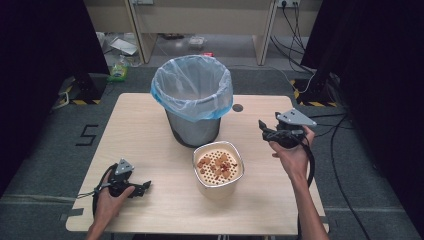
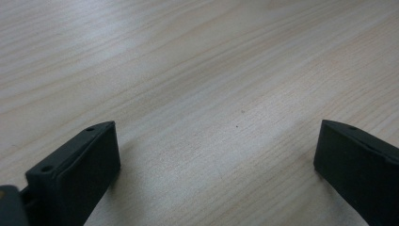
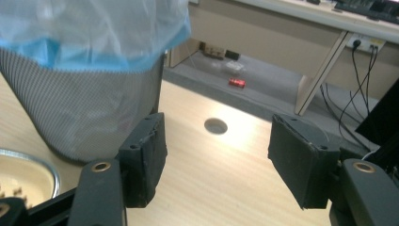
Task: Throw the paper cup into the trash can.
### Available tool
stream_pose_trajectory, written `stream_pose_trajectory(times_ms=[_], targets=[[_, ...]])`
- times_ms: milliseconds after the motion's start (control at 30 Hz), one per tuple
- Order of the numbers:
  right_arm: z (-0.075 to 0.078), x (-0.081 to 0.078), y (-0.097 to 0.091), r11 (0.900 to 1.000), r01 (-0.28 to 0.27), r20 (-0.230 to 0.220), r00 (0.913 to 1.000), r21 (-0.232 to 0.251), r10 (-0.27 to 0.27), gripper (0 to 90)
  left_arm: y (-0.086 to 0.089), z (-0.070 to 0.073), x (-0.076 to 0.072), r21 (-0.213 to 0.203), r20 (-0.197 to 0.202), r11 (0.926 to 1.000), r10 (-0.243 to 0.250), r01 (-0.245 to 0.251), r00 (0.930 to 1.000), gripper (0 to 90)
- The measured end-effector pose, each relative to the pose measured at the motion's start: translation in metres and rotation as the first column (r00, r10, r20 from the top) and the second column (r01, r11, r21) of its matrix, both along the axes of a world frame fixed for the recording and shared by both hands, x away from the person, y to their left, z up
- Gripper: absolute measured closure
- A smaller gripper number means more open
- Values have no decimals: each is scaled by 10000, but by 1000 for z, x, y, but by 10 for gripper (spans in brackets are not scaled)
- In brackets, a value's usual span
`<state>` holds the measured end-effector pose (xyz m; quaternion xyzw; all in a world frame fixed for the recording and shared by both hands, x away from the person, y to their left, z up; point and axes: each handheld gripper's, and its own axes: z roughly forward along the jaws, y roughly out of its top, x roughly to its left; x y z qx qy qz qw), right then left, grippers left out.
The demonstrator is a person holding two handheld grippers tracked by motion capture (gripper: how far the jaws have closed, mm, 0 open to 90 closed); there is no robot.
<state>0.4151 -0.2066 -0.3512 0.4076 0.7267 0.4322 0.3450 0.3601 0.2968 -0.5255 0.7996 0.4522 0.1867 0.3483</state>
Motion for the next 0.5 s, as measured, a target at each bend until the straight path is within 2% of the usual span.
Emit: stream_pose_trajectory(times_ms=[367, 500], targets=[[-40, -18, -15, 9997, 147, -474, 9988, -216, -157, 363, 0, 0, 0, 1, -1, 10000, -1, 1, 10000, 0], [-57, -26, -17, 9993, 73, -780, 9969, -357, -101, 363, 0, 0, 0, -1, 2, 10000, 1, -1, 10000, 0]])
